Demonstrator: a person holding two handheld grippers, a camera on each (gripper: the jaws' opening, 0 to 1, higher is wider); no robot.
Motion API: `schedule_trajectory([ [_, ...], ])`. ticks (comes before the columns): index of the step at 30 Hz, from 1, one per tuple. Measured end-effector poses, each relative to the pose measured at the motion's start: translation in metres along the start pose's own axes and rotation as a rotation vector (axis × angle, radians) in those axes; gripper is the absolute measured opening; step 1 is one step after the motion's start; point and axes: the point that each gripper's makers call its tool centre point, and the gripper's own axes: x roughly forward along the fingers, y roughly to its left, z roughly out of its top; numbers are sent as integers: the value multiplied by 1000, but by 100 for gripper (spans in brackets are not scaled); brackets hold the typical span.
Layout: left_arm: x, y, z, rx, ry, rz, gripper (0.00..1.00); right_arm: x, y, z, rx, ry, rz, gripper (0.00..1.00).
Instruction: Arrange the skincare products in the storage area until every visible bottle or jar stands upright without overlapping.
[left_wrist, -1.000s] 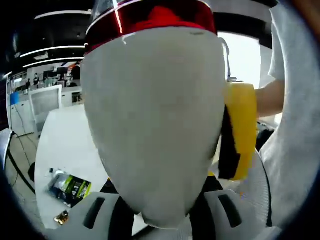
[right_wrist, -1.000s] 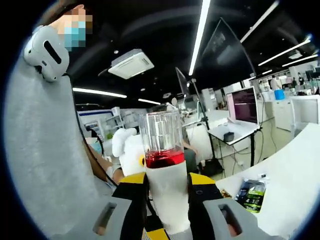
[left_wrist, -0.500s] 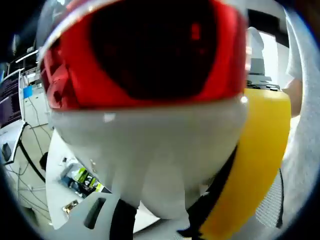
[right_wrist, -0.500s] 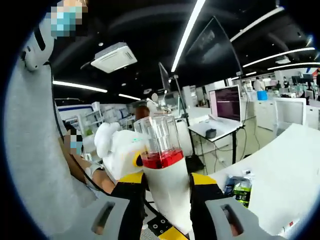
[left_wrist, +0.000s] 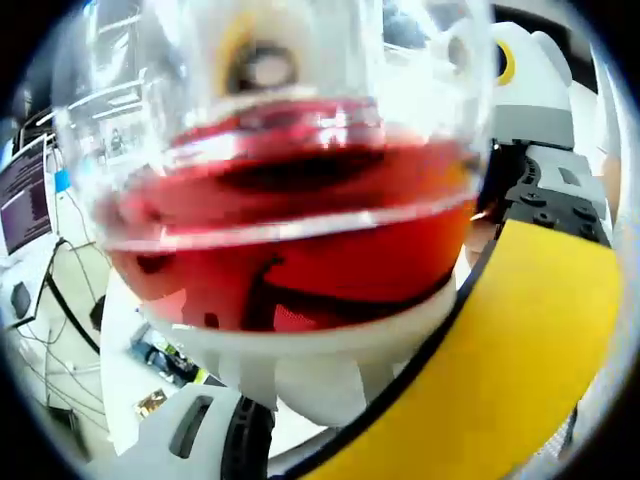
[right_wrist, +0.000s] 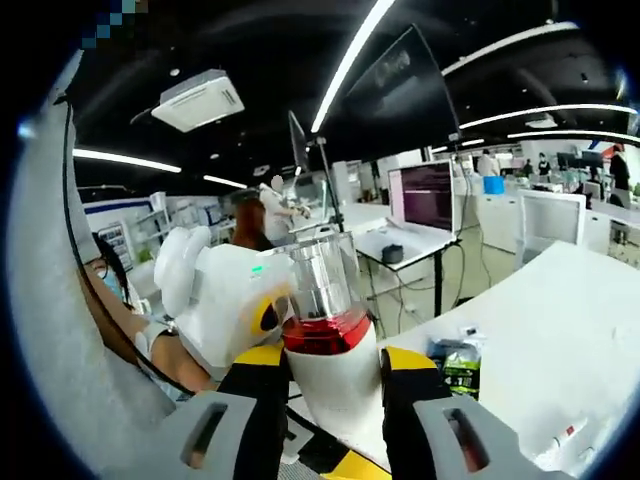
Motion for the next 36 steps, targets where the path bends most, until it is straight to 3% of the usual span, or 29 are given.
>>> schedule_trajectory([
  [6, 1, -4, -7, 55, 37, 3, 33, 1, -9, -12, -44, 58, -46, 28],
  [13, -1, -7, 3, 74, -17, -8, 32, -11, -17, -10, -12, 38, -55, 26],
  [16, 0, -5, 5, 115, -31, 7, 31, -14, -22, -10, 25, 21, -86, 26],
  [22, 2, -16, 9, 204, -63, -24, 33, -24, -26, -13, 75, 7, -116, 25],
  [36, 1, -25, 16, 193, -102, -95, 29, -42, -46, -11, 115, -25, -179, 25],
])
